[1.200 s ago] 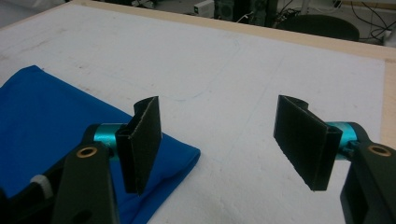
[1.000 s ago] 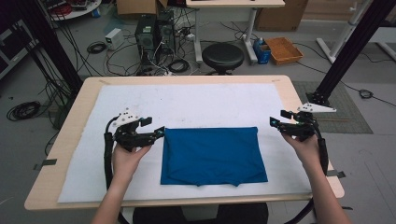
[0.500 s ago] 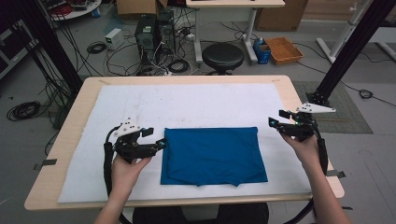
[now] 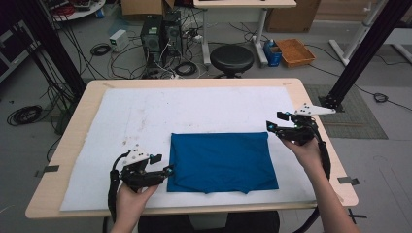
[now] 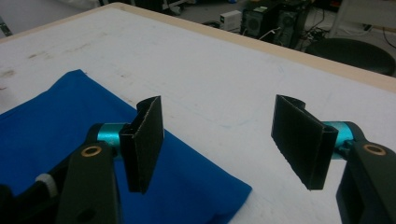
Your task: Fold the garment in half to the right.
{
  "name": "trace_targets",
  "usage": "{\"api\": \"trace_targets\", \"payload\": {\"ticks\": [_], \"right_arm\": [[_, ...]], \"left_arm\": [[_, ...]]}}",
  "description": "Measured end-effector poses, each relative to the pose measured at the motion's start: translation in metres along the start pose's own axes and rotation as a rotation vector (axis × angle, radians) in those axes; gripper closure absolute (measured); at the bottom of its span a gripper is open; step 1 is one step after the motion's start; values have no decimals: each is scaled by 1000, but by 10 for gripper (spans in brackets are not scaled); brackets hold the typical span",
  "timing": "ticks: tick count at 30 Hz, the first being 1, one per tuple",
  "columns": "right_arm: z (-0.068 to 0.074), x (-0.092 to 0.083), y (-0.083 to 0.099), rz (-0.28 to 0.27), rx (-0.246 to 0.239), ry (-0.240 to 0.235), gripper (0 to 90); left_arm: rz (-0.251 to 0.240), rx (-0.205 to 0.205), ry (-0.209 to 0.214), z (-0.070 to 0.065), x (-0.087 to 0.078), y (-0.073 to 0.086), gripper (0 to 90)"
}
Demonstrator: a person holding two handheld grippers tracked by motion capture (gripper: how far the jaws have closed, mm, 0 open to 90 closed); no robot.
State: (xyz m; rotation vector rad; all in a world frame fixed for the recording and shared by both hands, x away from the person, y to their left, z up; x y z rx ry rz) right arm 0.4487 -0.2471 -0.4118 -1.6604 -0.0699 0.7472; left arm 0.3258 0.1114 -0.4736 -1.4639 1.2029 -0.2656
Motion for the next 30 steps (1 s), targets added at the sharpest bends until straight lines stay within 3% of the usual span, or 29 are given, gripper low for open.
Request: {"api": "trace_targets", "payload": {"ticks": [3,9,16,21,25,27,30], "right_arm": [[12,3,-7,-12,-16,-17,344],[39,13,-15,-10,-55,-63,343],[73,31,-22,1,-83,-118,343],[102,44,-25,14,-134,-156,344],[123,55,-27,17,-147,-183,346],[132,61,-27,31,-160,-192,345],[146,69,-29,40,-171,-210,346]], "left_arm": [[5,-27,9,0,1,6,382],[-2,-87,-30,-1,1,13,400],[41,-150,-67,-3,11,22,408],[50,-159,-96,-8,18,24,408],[86,-162,-132,-7,23,30,408],[105,-162,-151,-4,24,33,441],[84,-166,-179,-3,24,33,495]]}}
Point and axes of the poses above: each handheld gripper's, and its own axes: x roughly forward along the jaws, y roughly out of its underside, z roughly to its left, the point moved 10 cm from there along x, roughly forward along the jaws, and after that the axes turned 13 degrees about y, right-handed, at the moved point
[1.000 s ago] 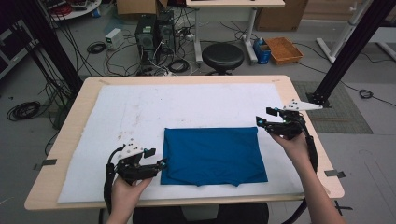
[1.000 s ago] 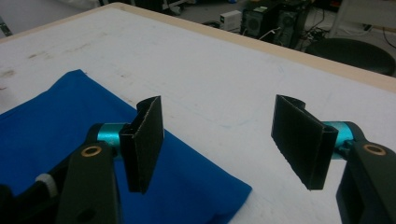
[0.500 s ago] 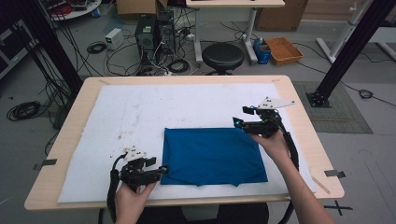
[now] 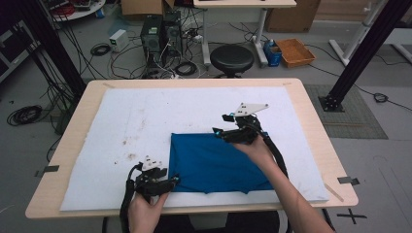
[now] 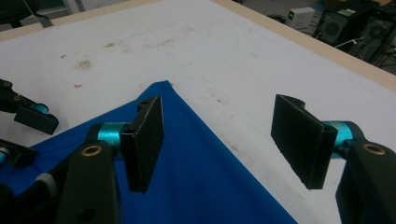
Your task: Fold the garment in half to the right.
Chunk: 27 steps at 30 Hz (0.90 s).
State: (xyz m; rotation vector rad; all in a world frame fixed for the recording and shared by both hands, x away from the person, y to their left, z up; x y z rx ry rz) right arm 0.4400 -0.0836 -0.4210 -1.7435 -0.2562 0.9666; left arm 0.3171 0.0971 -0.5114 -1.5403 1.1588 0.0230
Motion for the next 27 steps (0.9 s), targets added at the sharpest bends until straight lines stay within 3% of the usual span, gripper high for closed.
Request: {"api": "trace_targets", "payload": {"ticks": [4,8,12,19,22,27], "right_arm": [[12,18,-6,21,-3,-32,352],[27,42,-11,53,26,-75,407],[42,68,-10,121,14,-89,461],[64,111,-11,207,26,-94,561],[70,128,-7,253,5,-75,589],[77,150,-3,280,3,-59,633]], "left_arm": [[4,13,-25,0,0,1,545],[10,36,-25,-3,2,1,598],[11,39,-26,-2,1,1,608],[1,27,-9,-3,1,1,666],[0,27,-6,-3,2,1,669],[3,32,-3,-3,1,2,670]]}}
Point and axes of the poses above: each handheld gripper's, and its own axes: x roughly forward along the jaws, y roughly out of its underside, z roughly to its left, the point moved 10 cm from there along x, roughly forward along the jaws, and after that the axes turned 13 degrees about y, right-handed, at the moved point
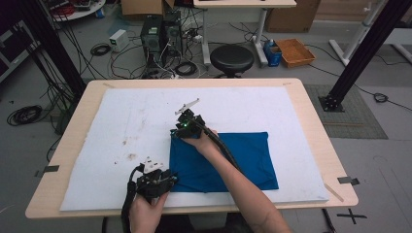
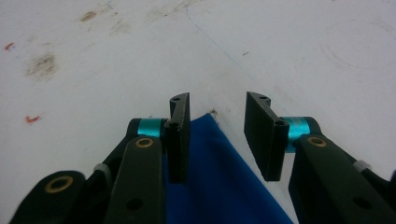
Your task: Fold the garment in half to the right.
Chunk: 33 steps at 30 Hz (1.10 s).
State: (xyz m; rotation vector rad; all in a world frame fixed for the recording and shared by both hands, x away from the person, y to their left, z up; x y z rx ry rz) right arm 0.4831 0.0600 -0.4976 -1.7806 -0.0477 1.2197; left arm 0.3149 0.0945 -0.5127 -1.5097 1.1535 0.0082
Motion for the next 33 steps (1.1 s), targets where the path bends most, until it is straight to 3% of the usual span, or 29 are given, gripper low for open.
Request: {"api": "trace_targets", "payload": {"ticks": [6,10,15,25,29,33], "right_arm": [[5,20,4,47,-42,15,708],[8,18,4,41,-72,15,868],[8,13,0,21,-81,17,879],[2,-16,-11,-52,-67,-15,878],[-5,-35,-15,-88,-55,-29,877],[-20,-61,-15,-127,-33,-52,876]], "left_arm": [[-4,-5,6,0,0,0,670],[-2,-3,14,0,0,0,689],[2,13,26,-4,2,0,779],[-28,52,44,-16,-3,-10,855],[-52,77,75,-29,-6,-21,857],[-69,118,125,-53,-4,-38,857]]}}
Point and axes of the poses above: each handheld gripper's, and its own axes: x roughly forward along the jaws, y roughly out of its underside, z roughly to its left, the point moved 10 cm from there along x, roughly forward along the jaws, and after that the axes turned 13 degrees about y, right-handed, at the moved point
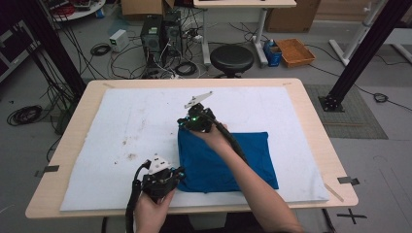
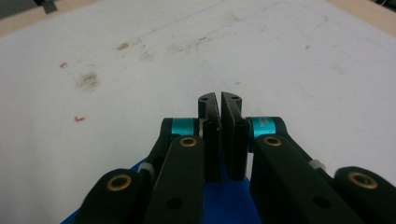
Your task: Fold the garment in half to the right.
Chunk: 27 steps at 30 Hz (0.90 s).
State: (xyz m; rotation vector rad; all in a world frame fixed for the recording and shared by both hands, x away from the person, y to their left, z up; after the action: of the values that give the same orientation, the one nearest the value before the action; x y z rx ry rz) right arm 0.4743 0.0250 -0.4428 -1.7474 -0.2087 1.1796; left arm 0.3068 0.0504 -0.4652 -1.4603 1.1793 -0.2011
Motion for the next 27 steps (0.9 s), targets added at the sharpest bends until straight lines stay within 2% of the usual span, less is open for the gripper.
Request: {"api": "trace_targets", "payload": {"ticks": [6,11,17,20,27], "right_arm": [[-29,-41,4,-35,37,-20,872],[-58,-73,15,-50,58,3,872],[-93,-105,42,-29,59,76,874],[-107,-118,55,-24,78,96,874],[-134,-134,86,25,73,152,874]], "left_arm": [[-12,44,91,-35,23,-28,857],[1,67,147,-57,53,-39,857],[14,87,203,-78,86,-46,857],[28,97,226,-88,103,-47,857],[57,91,283,-108,139,-48,857]]}}
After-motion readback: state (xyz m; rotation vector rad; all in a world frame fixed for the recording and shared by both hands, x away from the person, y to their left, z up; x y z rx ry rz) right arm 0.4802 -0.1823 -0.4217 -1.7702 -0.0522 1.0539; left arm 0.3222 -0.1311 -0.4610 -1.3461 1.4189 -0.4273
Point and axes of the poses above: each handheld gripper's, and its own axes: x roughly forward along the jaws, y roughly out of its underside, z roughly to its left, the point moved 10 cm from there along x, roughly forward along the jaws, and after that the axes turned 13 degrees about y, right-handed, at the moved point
